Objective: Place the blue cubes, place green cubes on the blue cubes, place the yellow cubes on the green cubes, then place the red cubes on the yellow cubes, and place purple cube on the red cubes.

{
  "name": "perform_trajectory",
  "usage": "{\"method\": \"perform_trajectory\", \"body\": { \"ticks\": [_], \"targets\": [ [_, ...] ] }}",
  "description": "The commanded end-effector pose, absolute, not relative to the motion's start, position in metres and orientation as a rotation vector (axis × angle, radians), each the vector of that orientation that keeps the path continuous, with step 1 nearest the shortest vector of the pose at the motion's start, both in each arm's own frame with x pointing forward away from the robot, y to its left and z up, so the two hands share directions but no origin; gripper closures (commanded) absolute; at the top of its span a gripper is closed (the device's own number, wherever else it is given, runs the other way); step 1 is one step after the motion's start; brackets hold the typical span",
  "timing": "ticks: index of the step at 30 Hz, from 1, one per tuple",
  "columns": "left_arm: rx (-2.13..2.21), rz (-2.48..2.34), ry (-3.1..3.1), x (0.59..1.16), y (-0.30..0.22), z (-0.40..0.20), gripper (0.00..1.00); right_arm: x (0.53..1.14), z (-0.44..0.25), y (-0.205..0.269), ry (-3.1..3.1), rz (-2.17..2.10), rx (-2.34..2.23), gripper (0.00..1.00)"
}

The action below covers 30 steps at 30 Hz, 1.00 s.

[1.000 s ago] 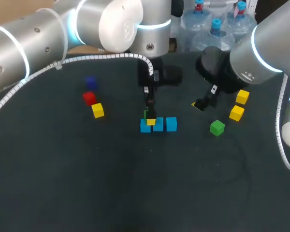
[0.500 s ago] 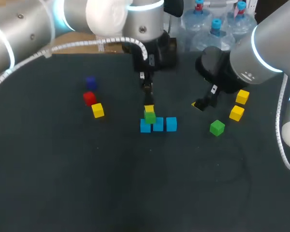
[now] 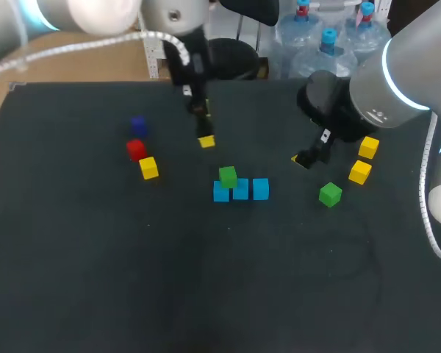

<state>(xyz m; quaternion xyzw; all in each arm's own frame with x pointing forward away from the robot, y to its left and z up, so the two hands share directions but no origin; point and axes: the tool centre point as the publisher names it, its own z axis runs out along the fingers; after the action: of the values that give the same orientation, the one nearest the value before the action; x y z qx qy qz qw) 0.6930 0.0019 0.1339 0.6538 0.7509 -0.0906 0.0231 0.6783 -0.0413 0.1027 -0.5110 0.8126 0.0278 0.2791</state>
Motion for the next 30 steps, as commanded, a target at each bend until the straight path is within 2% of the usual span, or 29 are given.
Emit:
{"method": "perform_trajectory", "body": {
  "ticks": [1, 21, 30],
  "targets": [
    [1.812, -0.263, 2.207, 0.677, 0.031, 0.139, 0.00, 0.675, 0.102, -0.041, 2.176, 0.064, -1.361, 0.00],
    [1.371, -0.043, 2.220, 0.638, 0.115, 0.127, 0.00, 0.675, 0.102, -0.041, 2.176, 0.064, -1.361, 0.00],
    [1.304, -0.056, 2.214, 0.651, 0.136, 0.119, 0.00, 0.675, 0.102, -0.041, 2.176, 0.064, -1.361, 0.00]
  ]
}}
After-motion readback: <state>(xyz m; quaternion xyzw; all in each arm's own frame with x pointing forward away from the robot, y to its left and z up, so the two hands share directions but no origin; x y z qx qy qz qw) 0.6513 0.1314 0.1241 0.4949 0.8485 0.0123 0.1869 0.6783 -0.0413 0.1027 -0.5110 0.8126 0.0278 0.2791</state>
